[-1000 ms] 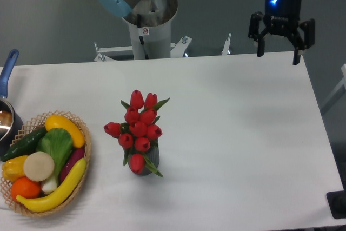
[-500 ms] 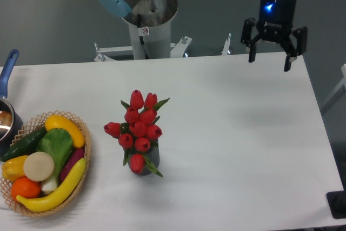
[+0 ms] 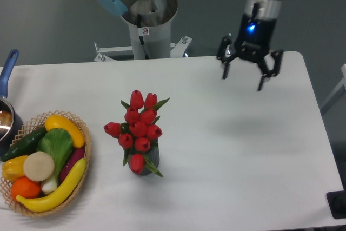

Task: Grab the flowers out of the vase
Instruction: 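Move the open gripper toward the red tulip stems in the vase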

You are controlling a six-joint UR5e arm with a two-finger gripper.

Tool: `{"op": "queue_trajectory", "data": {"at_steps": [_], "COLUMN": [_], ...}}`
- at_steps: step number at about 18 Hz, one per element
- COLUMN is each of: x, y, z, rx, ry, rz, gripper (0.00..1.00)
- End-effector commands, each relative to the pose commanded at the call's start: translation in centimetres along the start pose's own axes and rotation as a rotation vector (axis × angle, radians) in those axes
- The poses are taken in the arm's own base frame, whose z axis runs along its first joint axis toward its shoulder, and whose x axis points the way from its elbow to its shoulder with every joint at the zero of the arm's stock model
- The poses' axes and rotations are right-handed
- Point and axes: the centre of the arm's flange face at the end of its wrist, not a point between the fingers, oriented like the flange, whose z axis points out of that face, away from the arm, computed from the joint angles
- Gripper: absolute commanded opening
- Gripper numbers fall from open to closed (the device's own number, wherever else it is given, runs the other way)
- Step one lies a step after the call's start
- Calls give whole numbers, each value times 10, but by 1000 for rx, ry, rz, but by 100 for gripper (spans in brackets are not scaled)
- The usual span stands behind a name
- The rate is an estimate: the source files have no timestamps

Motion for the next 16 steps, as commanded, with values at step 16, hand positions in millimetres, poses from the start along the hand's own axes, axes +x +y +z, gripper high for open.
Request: {"op": "queue_trajectory", "data": {"at_steps": [16], "x": [57], "y": [-40], "z": [52], "rx": [275], "ry": [172], "rz": [30], "gripper": [100]}}
